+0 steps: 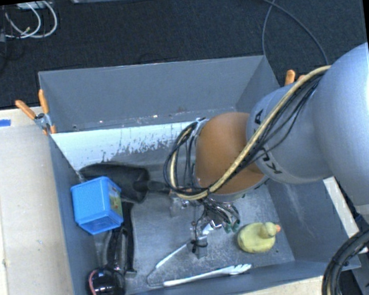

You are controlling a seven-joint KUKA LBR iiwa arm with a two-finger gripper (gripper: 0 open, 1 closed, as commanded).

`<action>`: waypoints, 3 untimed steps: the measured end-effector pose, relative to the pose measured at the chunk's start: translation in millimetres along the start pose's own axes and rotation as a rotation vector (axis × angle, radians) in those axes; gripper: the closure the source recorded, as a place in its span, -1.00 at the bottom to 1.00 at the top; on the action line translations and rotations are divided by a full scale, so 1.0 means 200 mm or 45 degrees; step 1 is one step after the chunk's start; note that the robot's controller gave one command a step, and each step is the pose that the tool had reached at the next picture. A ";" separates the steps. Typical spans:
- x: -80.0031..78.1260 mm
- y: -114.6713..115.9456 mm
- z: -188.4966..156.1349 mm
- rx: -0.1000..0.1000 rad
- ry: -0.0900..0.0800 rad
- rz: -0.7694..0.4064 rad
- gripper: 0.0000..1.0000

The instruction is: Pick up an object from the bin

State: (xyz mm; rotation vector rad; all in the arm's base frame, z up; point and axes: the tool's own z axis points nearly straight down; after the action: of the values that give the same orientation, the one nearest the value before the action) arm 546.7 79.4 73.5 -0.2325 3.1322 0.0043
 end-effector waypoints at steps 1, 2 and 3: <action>0.17 -0.10 0.01 0.000 -0.003 -0.214 -1.00; 0.16 0.22 0.02 0.001 0.001 -0.122 -1.00; 0.25 0.07 -0.36 0.003 0.010 -0.150 -1.00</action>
Offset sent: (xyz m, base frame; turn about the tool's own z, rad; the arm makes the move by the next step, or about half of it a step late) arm -0.0388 0.0405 -0.0035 -0.0972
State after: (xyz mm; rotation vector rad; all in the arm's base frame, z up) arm 495.9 85.2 146.1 -0.4174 3.1206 0.0000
